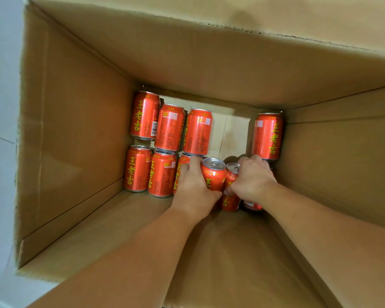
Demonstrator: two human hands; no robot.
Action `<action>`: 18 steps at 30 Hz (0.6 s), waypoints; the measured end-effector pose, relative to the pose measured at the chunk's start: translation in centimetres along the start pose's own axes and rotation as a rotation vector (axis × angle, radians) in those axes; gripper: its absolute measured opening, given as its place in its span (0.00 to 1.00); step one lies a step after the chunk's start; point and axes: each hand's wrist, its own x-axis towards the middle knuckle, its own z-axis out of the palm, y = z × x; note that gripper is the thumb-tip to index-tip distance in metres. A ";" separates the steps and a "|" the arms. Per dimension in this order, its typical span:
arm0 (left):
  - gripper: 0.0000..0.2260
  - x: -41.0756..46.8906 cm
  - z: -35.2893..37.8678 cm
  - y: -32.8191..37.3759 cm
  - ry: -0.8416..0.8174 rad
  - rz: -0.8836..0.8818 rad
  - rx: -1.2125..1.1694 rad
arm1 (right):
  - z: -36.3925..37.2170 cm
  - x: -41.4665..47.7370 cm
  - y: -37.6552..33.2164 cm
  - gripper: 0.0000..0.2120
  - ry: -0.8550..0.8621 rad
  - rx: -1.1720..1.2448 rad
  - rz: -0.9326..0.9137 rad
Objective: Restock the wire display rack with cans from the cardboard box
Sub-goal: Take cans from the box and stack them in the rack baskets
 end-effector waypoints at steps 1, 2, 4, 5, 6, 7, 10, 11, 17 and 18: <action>0.35 0.1 -0.6 0.0 -0.022 -0.014 -0.016 | 0.0 -0.2 0.1 0.41 0.015 0.022 -0.019; 0.35 0.2 -1.2 0.0 -0.040 -0.024 -0.031 | 0.1 -0.5 0.1 0.40 0.032 0.061 -0.047; 0.36 0.1 -2.2 -0.1 -0.064 -0.031 -0.040 | 0.6 -1.2 0.5 0.38 0.037 0.192 -0.099; 0.37 0.0 -2.6 -0.1 -0.070 -0.027 -0.031 | 1.0 -1.5 0.7 0.37 0.020 0.303 -0.101; 0.38 -0.2 -3.1 -0.1 -0.078 -0.019 -0.020 | 1.3 -1.7 0.8 0.36 -0.005 0.437 -0.087; 0.39 -0.4 -3.5 0.0 -0.089 -0.008 -0.007 | 1.6 -1.9 0.9 0.35 -0.028 0.572 -0.071; 0.39 -0.8 -4.9 -0.1 -0.135 0.006 0.022 | 2.1 -2.5 1.0 0.35 -0.058 0.856 -0.009; 0.38 -1.0 -5.4 -0.1 -0.138 0.006 0.019 | 2.0 -2.8 1.0 0.34 -0.070 0.909 0.006; 0.36 -3.2 -8.3 0.2 -0.132 -0.081 -0.121 | 1.0 -6.2 1.9 0.34 -0.152 1.020 0.111; 0.37 -3.8 -8.8 0.4 -0.113 -0.094 -0.137 | 0.6 -7.1 2.0 0.33 -0.177 1.033 0.118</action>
